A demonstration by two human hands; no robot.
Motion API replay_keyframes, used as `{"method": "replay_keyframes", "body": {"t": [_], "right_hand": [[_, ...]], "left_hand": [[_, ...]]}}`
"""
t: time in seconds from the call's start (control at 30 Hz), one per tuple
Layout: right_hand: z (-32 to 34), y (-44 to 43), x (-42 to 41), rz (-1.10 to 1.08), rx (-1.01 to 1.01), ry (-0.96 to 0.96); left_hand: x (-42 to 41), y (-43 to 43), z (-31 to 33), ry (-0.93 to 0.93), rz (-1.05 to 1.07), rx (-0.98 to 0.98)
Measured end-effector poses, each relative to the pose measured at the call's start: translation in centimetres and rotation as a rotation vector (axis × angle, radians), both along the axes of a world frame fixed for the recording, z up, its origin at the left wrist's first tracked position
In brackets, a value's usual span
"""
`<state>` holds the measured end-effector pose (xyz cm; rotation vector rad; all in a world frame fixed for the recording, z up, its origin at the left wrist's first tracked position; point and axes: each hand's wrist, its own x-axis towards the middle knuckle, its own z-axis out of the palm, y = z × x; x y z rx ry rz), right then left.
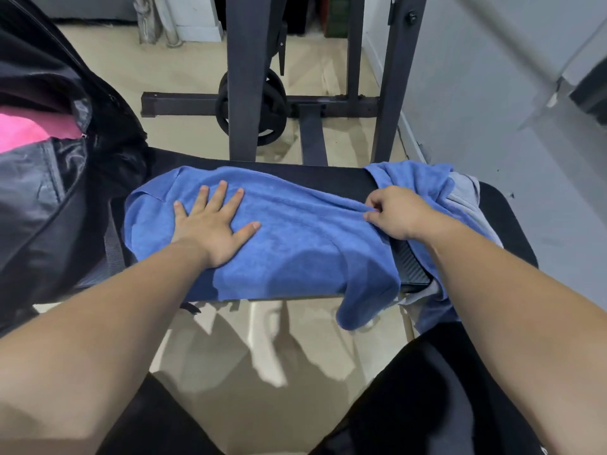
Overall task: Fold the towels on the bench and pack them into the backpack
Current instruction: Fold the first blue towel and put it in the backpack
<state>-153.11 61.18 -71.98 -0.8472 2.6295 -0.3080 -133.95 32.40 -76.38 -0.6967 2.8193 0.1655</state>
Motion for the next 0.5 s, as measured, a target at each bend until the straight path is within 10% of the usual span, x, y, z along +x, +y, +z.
{"method": "replay_keyframes", "body": {"t": [0.23, 0.5], "right_hand": [[1.3, -2.4, 0.6, -0.078, -0.374, -0.016], [4.2, -3.9, 2.3, 0.11, -0.322, -0.093]], "left_hand": [[1.1, 0.8, 1.2, 0.125, -0.077, -0.093], [-4.5, 10.1, 4.3, 0.537, -0.264, 0.323]]}}
